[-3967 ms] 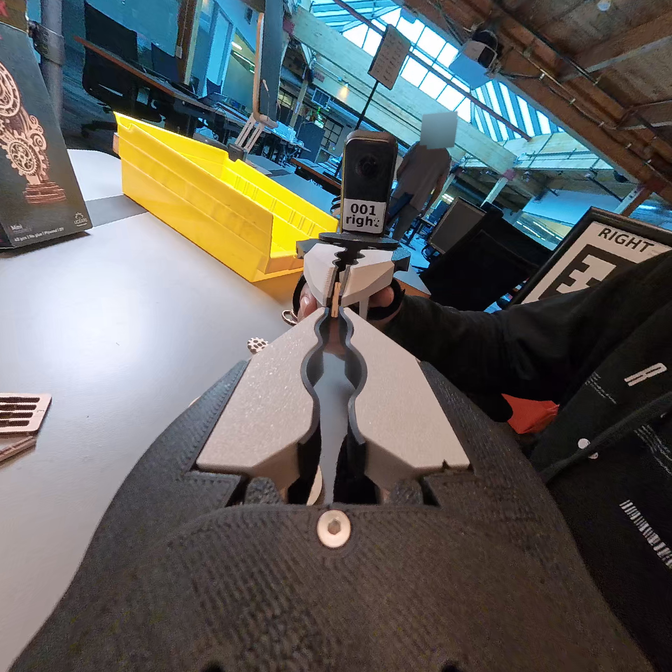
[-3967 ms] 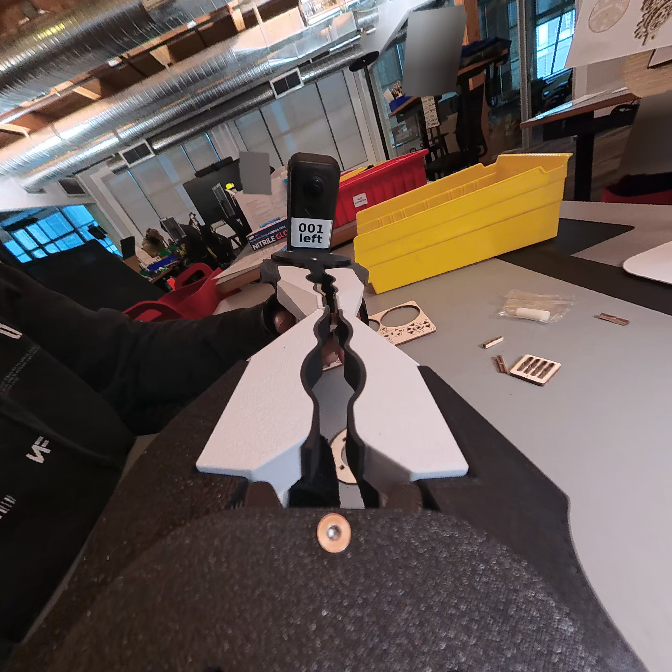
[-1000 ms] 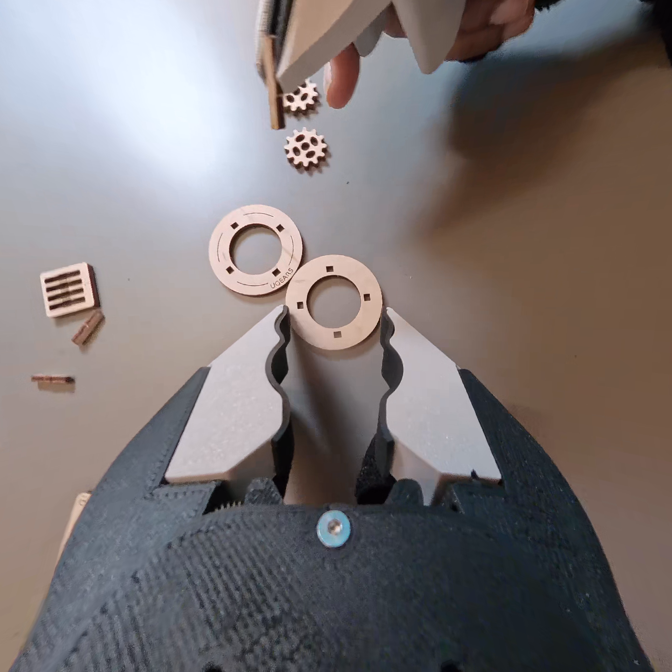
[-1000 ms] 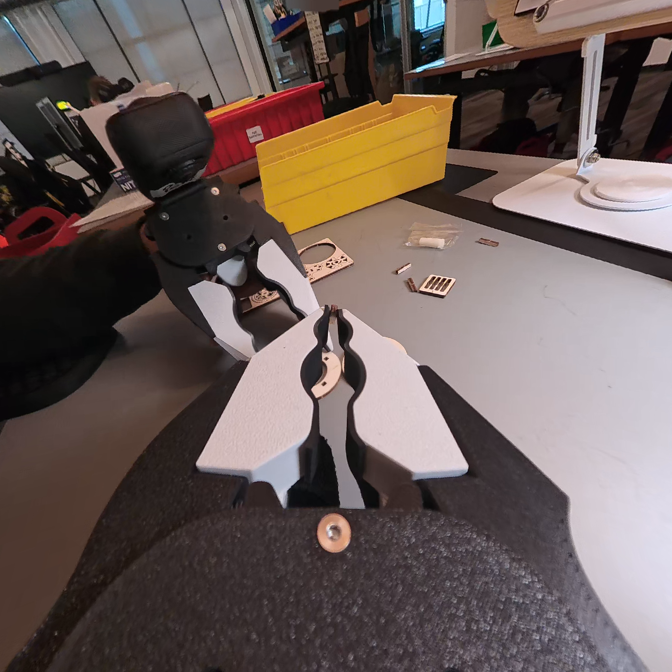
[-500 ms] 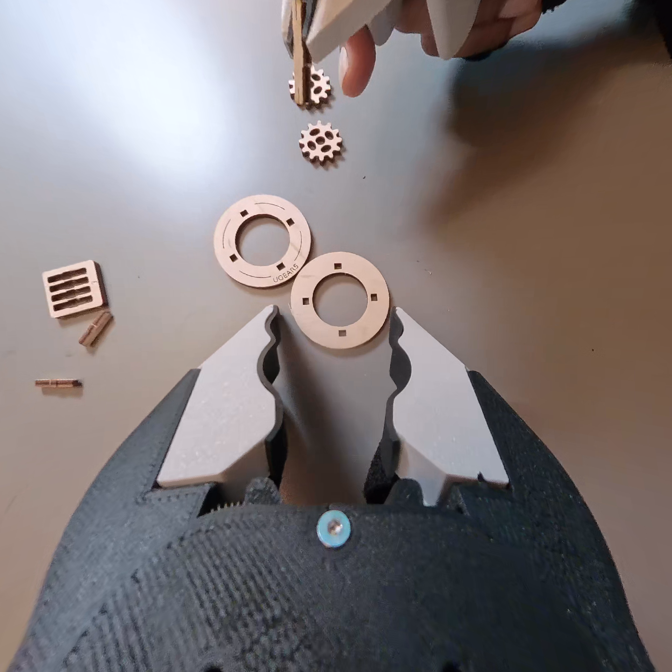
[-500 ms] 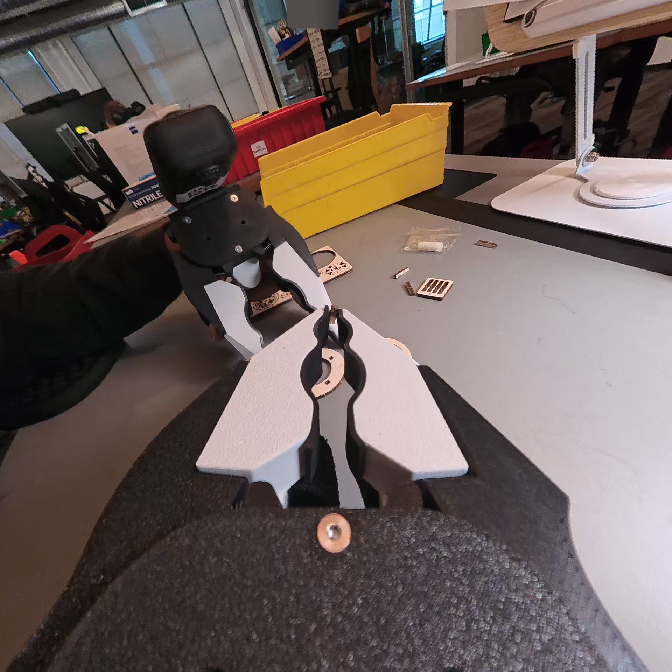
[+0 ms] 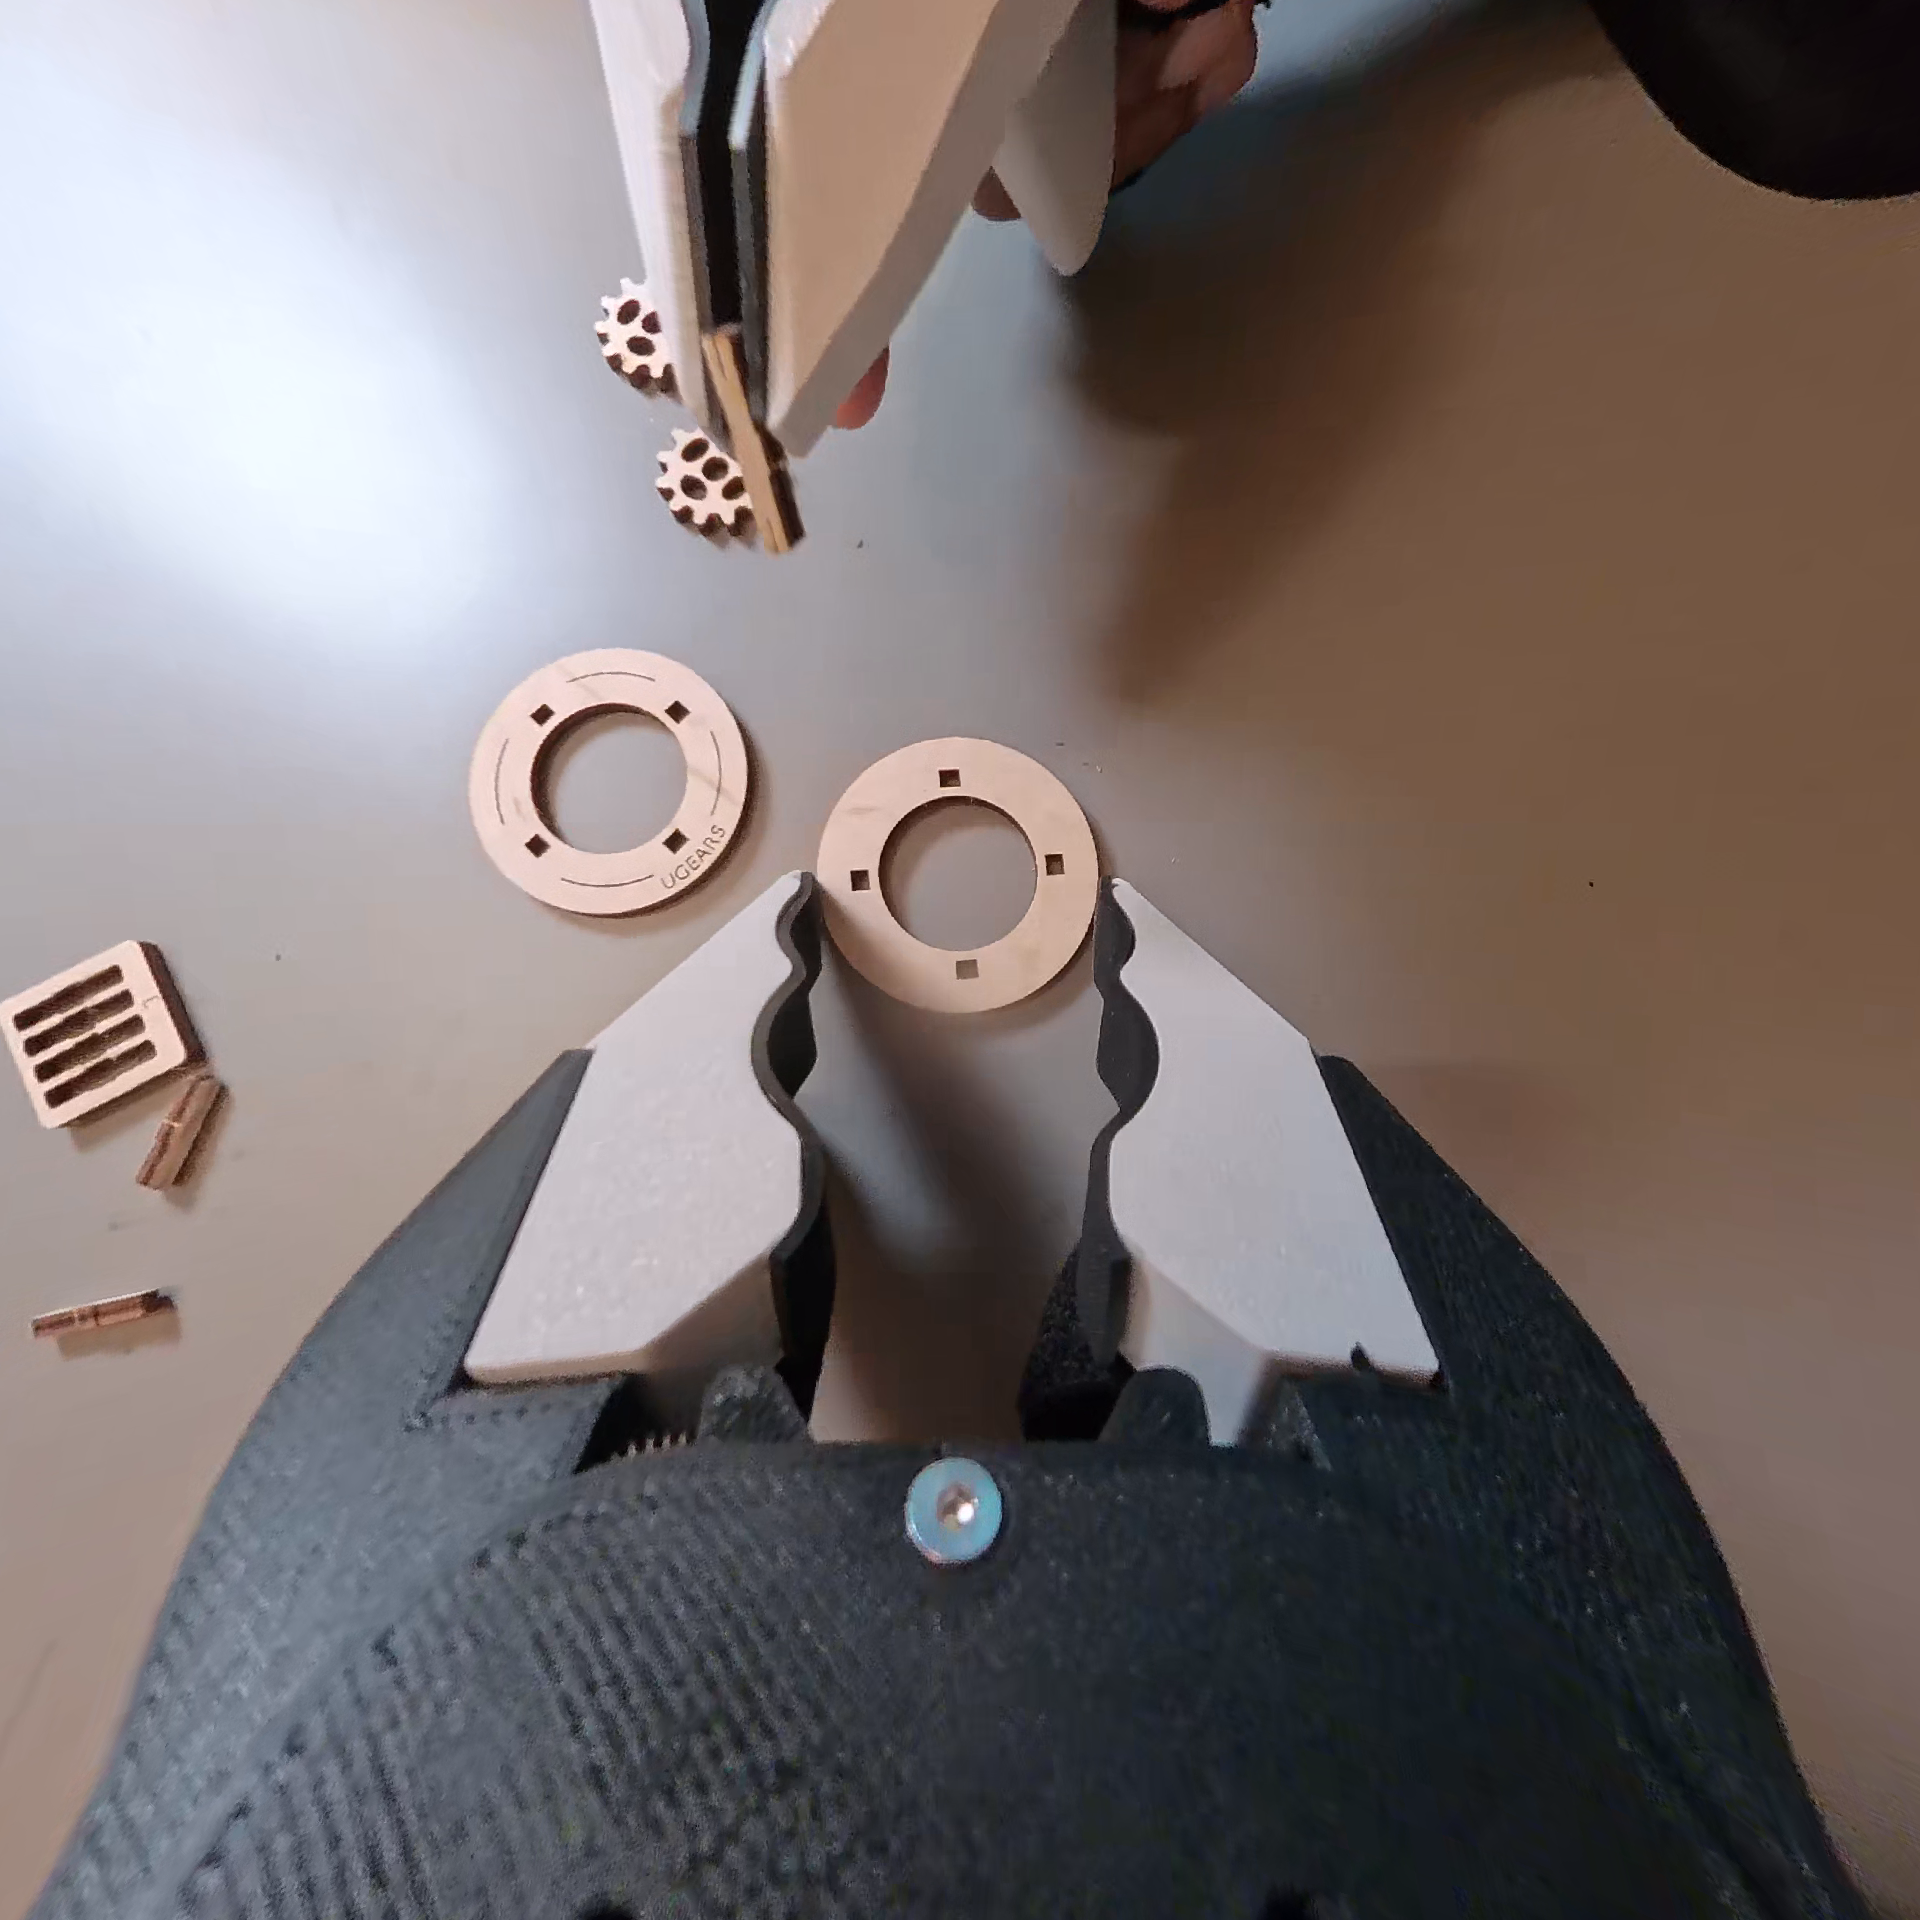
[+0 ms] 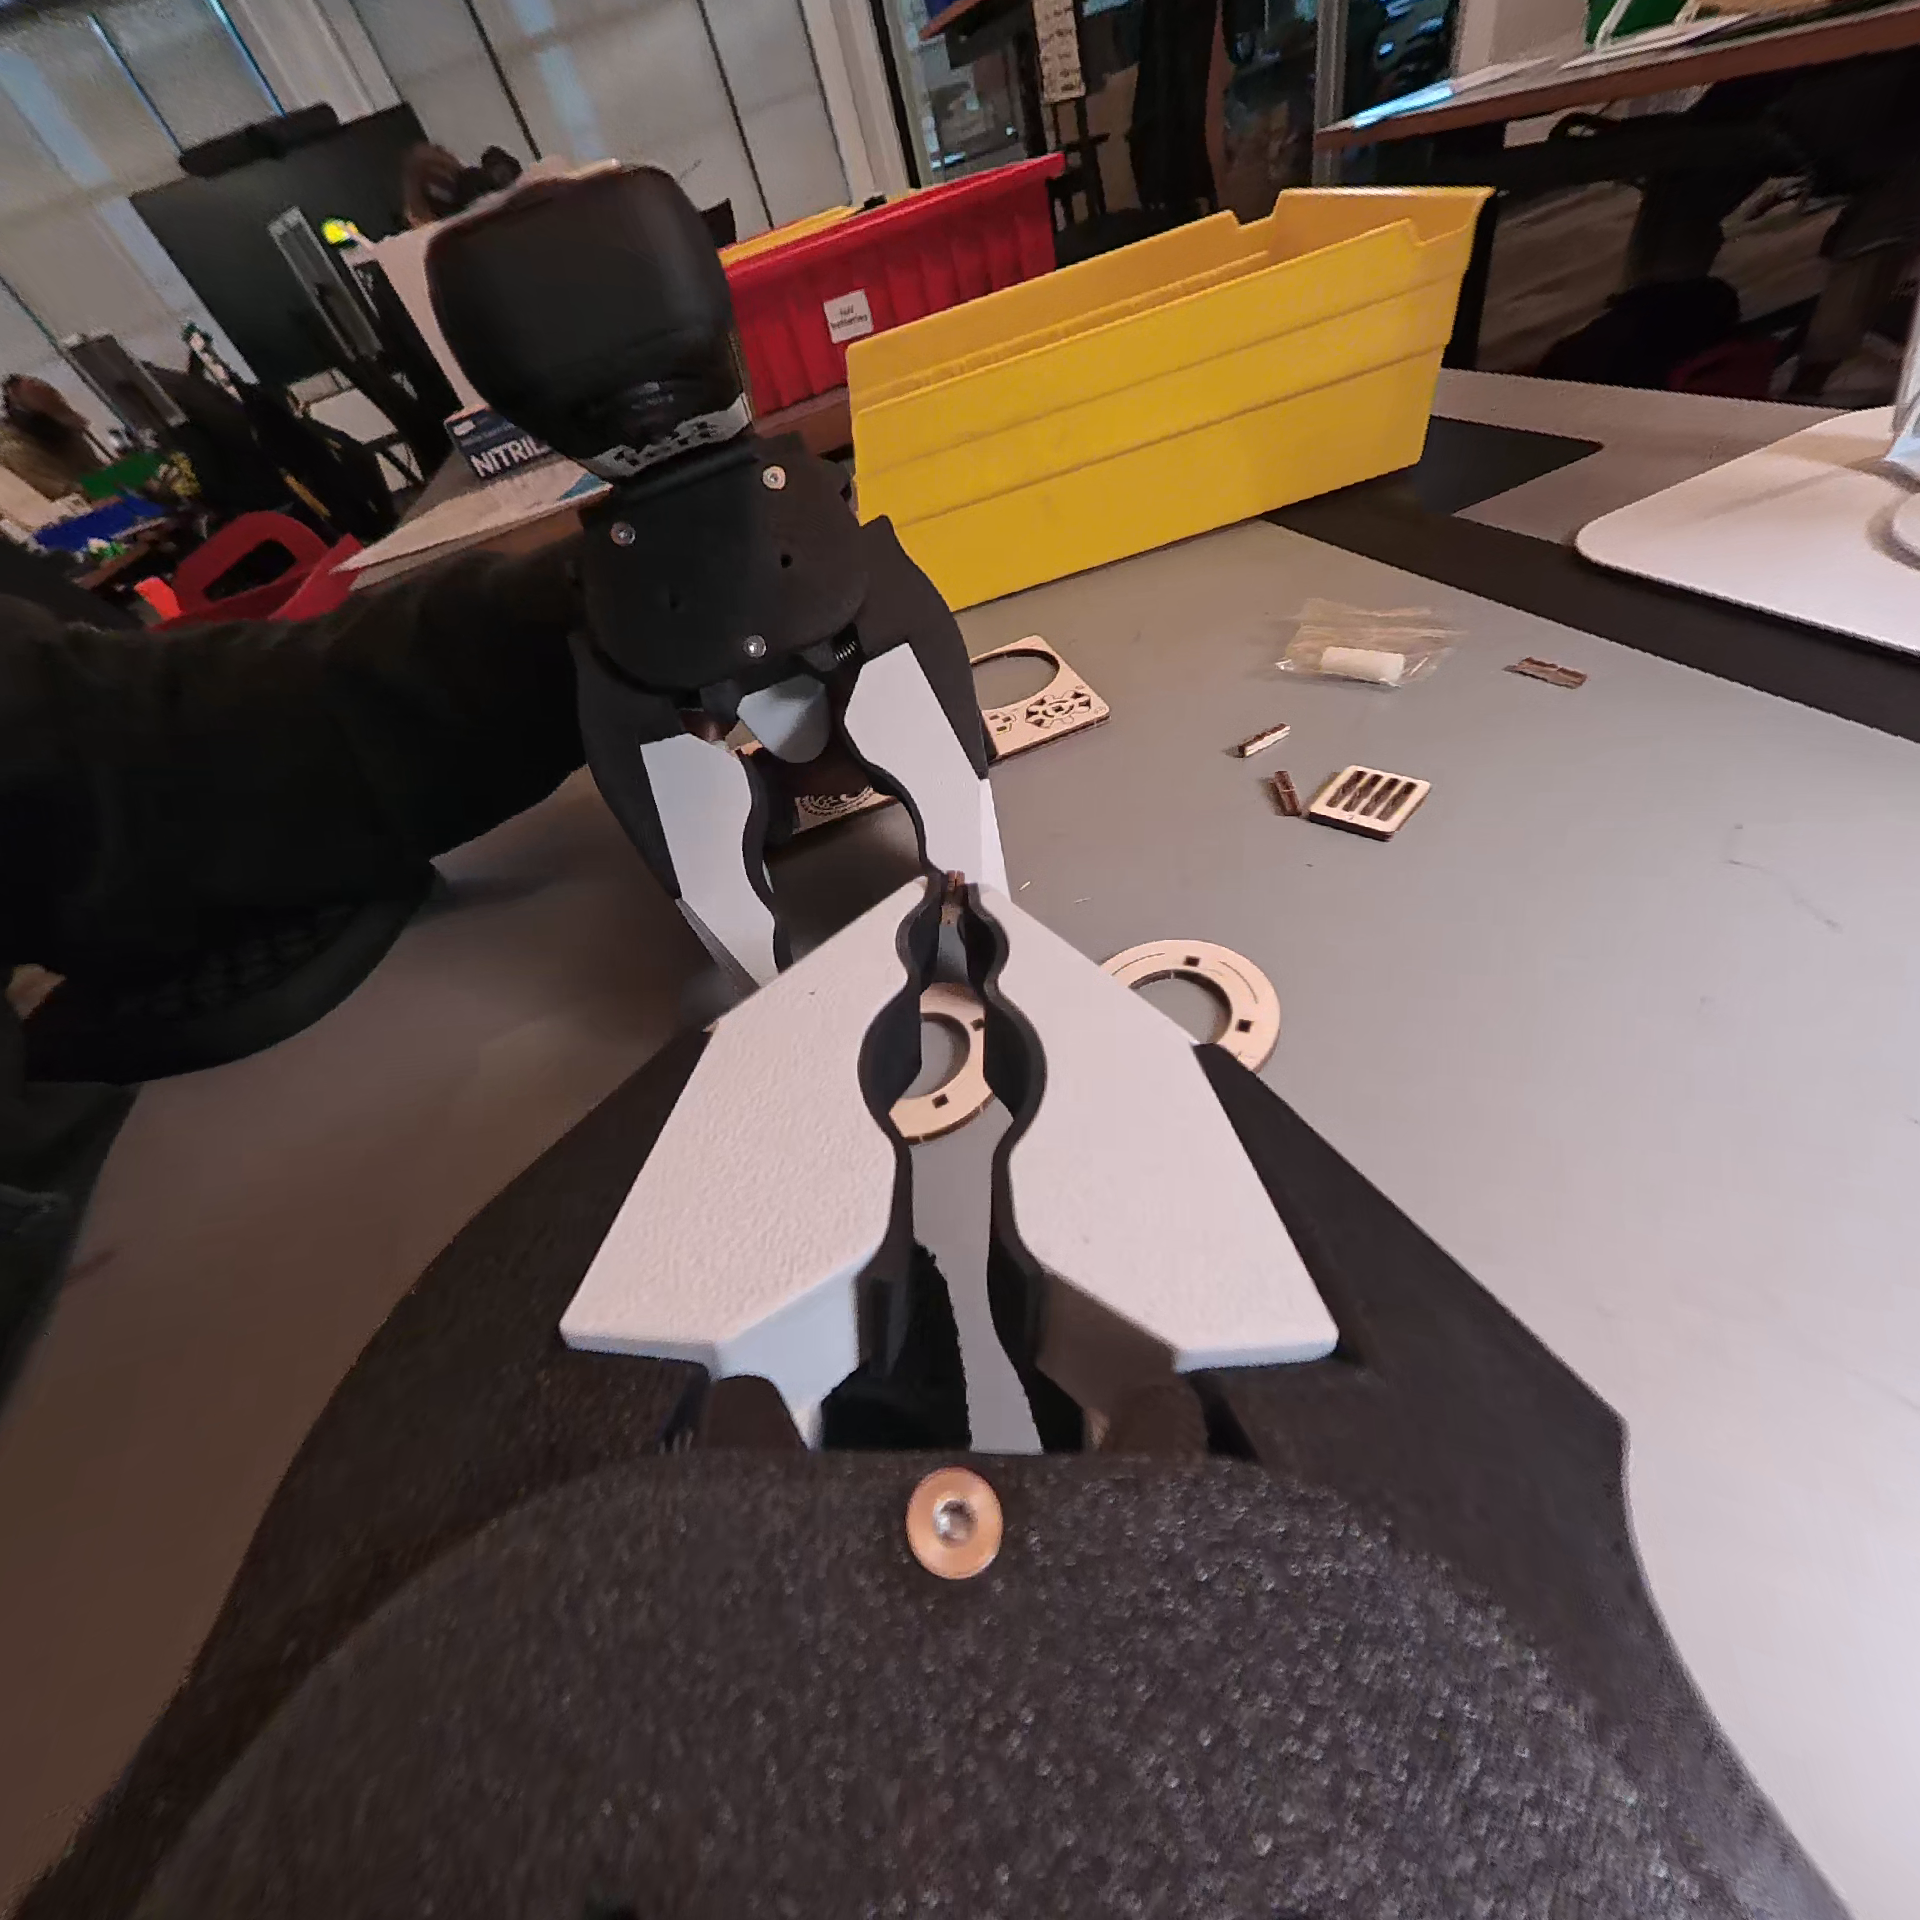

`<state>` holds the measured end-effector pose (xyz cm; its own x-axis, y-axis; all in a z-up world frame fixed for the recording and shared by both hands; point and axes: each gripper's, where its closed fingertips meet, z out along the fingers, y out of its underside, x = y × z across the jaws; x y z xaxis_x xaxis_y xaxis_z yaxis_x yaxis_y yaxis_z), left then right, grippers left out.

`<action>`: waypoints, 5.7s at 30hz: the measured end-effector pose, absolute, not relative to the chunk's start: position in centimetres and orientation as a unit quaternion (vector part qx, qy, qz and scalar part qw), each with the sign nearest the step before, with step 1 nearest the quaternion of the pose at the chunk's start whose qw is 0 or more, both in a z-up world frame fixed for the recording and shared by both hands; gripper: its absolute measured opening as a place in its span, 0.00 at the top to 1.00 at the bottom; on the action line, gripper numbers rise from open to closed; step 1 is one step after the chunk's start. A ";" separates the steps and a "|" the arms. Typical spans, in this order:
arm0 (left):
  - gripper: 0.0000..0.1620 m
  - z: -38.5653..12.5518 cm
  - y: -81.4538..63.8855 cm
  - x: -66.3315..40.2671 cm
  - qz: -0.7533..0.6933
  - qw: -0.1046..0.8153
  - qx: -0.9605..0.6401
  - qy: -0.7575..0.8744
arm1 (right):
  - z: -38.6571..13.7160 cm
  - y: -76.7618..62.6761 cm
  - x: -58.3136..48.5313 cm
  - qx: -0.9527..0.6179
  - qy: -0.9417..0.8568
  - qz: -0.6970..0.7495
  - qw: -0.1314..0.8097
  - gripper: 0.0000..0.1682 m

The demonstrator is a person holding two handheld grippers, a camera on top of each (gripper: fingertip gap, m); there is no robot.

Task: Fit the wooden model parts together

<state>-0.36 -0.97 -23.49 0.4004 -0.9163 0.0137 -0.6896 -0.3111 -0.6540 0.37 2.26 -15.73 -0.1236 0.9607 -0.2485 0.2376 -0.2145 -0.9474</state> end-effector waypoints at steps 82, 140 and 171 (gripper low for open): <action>0.72 -23.5 -1.1 -1.3 -0.190 0.306 -0.782 0.508 | -21.8 -2.8 -1.0 -0.461 -0.771 0.360 0.251 0.99; 0.71 -23.3 -0.6 -0.6 -0.185 0.322 -0.779 0.505 | -21.8 -1.8 -0.1 -0.484 -0.808 0.275 0.195 1.00; 0.71 -23.4 -0.6 -0.7 -0.182 0.322 -0.780 0.505 | -22.3 -2.0 0.1 -0.441 -0.822 0.310 0.183 1.00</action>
<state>-0.71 -0.63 -23.35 0.4227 -0.9053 -0.0409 -0.6705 -0.2821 -0.6862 0.10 -1.95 -22.25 -0.5445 0.8383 0.0279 0.6118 0.4197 -0.6705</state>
